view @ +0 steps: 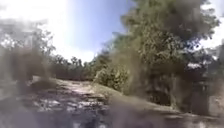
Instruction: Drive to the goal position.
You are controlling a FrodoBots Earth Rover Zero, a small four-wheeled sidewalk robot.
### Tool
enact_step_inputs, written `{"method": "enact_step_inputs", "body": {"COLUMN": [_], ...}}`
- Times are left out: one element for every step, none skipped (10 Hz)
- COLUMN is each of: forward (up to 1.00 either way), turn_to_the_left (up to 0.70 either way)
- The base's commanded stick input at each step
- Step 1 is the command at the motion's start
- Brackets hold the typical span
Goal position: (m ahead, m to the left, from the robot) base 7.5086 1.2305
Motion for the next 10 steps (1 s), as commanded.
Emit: {"method": "enact_step_inputs", "body": {"forward": [0.3,0.3,0.3,0.3,0.3,0.3,0.3,0.3,0.3,0.3], "turn_to_the_left": [0.0,0.0,0.0,0.0,0.0,0.12,0.31,0.51,0.71,0.29]}}
